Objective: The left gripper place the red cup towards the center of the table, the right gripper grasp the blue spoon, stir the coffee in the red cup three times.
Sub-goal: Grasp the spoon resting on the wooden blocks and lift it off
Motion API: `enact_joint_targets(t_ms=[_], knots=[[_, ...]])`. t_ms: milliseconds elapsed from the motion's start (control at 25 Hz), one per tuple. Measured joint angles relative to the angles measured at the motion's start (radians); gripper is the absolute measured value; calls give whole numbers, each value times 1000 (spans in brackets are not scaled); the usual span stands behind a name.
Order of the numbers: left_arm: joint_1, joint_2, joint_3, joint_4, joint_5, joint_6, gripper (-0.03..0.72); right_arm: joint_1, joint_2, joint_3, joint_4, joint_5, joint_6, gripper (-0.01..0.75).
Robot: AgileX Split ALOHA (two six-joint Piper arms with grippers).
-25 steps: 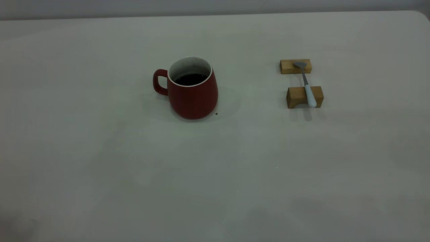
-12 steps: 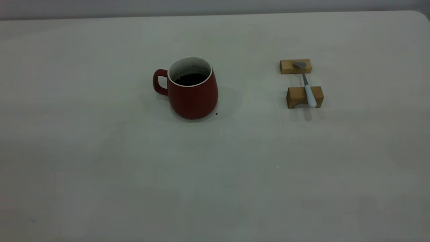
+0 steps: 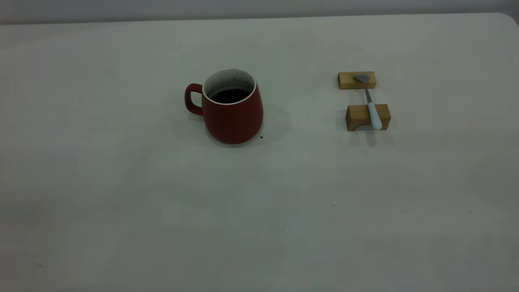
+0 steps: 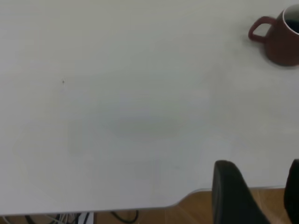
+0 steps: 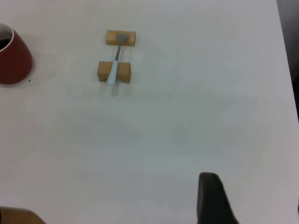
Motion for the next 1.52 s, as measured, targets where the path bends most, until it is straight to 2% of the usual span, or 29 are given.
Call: enact_joint_targets(t_ms=[1280, 1400, 1520], knots=[[0, 0, 1, 0, 0, 0, 351, 0, 0, 0, 28, -1, 10, 472], [0, 0, 1, 0, 0, 0, 351, 0, 48, -15, 43, -28, 15, 490], [0, 0, 1, 0, 0, 0, 351, 0, 181, -57, 60, -94, 14, 547]])
